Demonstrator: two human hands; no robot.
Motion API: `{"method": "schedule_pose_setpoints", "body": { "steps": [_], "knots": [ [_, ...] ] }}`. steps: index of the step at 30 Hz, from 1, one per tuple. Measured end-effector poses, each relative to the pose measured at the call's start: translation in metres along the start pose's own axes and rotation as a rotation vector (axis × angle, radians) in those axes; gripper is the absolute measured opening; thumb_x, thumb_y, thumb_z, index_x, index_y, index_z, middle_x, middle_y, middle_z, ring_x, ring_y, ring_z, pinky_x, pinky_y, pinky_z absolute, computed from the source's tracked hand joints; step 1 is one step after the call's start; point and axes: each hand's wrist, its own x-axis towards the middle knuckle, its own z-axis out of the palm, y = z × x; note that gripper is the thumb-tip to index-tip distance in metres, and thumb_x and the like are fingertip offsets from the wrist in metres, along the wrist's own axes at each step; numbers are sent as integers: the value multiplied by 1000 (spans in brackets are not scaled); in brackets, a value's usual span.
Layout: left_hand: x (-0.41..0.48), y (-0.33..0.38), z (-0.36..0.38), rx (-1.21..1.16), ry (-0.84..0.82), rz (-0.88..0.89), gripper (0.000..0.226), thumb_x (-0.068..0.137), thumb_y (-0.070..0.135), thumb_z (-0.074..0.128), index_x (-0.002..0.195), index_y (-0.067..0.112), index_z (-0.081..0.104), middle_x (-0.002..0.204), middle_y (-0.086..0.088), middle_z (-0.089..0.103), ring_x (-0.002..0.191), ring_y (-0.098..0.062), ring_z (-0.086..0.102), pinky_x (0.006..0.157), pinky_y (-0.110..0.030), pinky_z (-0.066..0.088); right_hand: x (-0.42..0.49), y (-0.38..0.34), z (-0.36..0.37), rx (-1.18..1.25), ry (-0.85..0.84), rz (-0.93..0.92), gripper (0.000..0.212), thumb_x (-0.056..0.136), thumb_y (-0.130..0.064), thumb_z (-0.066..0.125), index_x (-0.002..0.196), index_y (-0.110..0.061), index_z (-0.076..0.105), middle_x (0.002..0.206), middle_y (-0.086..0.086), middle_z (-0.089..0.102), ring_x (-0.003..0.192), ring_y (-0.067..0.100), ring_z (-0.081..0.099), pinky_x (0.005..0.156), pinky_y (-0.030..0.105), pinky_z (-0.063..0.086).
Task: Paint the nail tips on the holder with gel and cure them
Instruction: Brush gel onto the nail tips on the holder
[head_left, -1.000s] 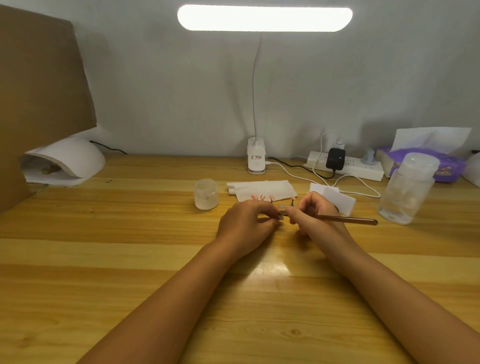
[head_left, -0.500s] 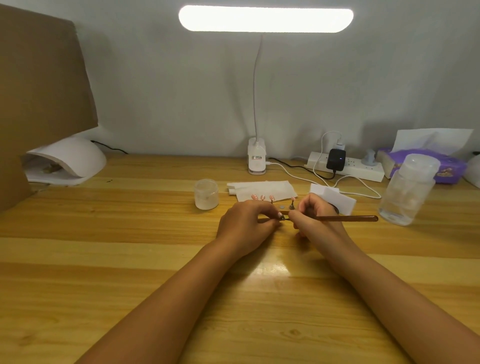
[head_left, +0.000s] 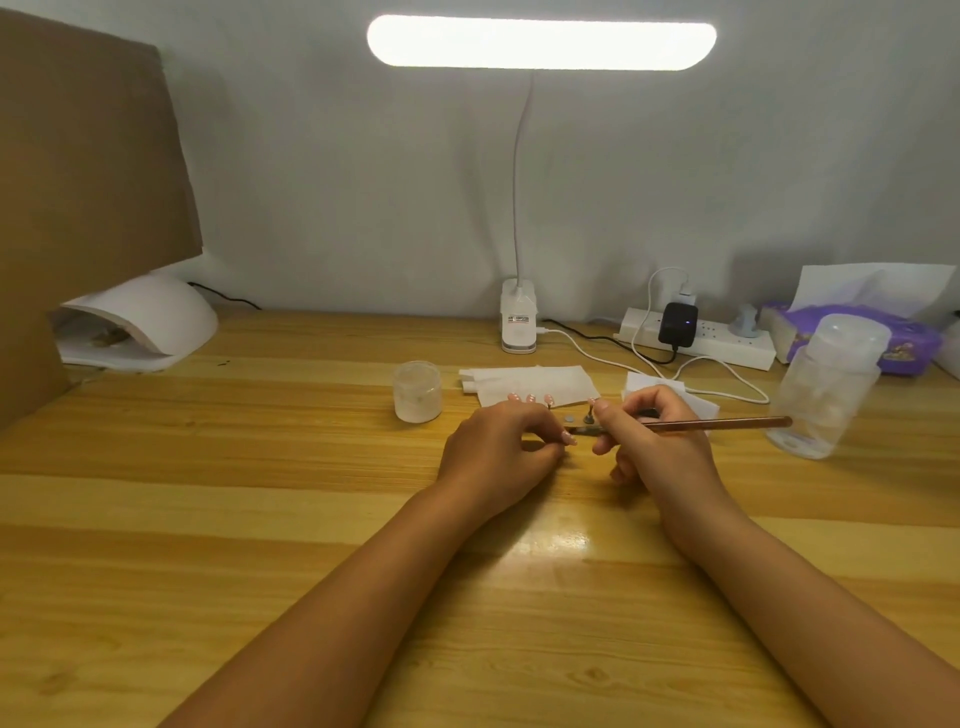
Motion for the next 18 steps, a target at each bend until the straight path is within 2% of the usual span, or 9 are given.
{"method": "schedule_pose_setpoints", "body": {
  "steps": [3,7,12,18],
  "knots": [
    [-1,1,0,14,-9,-7,5,88,33,70,91,38,70,101,18,69,72,4,48,61,-19,33,-2,-2,2,-31,-11,-4,27,91,-26,66,99,-2,56,61,3,69,47,3,57,44,19,48],
    [0,0,1,23,-10,8,5,88,34,71,91,37,70,103,17,68,71,2,47,62,-20,33,-2,-2,2,-62,-28,-15,25,92,-27,65,99,-3,57,63,4,69,48,2,57,46,19,48],
    [-1,0,0,11,-13,14,5,87,33,72,91,37,70,105,16,68,77,-3,50,71,-28,45,-3,-2,2,-109,-43,-19,22,93,-29,64,97,-8,59,65,4,70,51,-1,58,53,25,48],
    [-2,0,0,18,-18,11,6,88,33,71,93,37,70,105,17,68,73,-2,48,67,-24,37,-2,0,3,-175,-41,-31,18,92,-28,65,95,-11,59,64,2,69,53,-7,57,58,23,42]
  ]
}}
